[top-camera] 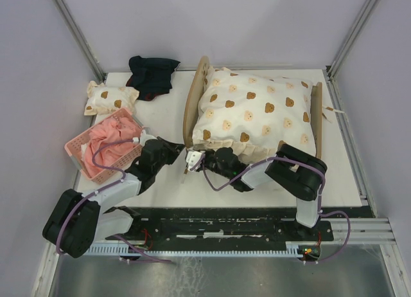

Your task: Set up the pet bed

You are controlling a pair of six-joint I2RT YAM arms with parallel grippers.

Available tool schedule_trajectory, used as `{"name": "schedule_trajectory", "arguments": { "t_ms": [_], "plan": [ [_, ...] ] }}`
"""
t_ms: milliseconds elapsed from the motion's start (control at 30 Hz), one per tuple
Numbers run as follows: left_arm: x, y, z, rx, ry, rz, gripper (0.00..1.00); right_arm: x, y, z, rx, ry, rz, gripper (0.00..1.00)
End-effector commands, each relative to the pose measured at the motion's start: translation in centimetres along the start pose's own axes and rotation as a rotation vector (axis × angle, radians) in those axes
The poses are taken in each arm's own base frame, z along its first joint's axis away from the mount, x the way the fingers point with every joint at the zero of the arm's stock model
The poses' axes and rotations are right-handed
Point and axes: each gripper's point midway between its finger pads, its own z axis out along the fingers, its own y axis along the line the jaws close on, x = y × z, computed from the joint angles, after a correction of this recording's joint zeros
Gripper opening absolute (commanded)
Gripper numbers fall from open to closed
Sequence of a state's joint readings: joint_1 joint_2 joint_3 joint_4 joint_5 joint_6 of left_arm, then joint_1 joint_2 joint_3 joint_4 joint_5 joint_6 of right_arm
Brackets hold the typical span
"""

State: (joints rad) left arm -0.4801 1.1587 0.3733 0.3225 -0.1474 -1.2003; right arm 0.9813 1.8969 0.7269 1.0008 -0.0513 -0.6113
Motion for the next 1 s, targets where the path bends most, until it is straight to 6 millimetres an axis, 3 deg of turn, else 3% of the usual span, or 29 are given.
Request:
{"name": "schedule_trajectory", "arguments": {
  "t_ms": [0,100,200,333,433,567,700,967],
  "plan": [
    [-1.4,-4.0,-0.4,0.131,-0.043,-0.036,0.03,-2.4,-2.5,-0.4,0.115,-0.045,0.109,0.18],
    [-1.8,-4.6,-1.0,0.160,-0.058,-0.011,0.03,-1.7,-2.2,-1.7,0.163,-0.012,0.279,0.41],
    [-2.2,-5.3,-1.9,0.193,-0.075,0.013,0.03,-2.3,-1.9,-3.4,0.222,-0.051,0.457,0.52],
    [-2.6,-6.1,-2.8,0.235,-0.087,0.030,0.03,-2.1,-0.9,-4.4,0.301,0.003,0.740,0.55],
    [-2.8,-6.7,-3.3,0.261,-0.093,0.039,0.03,-2.0,0.1,-3.6,0.324,0.062,0.896,0.56],
    [-2.8,-7.2,-3.7,0.281,-0.087,0.033,0.03,-2.9,-0.1,-2.2,0.425,0.041,0.963,0.58],
    [-2.7,-7.3,-3.8,0.288,-0.084,0.032,0.03,-1.5,0.1,-1.4,0.526,0.090,1.008,0.59],
    [-3.2,-8.0,-4.1,0.306,-0.099,0.045,0.03,1.0,2.3,-1.0,0.551,0.116,1.033,0.58]
  ]
}}
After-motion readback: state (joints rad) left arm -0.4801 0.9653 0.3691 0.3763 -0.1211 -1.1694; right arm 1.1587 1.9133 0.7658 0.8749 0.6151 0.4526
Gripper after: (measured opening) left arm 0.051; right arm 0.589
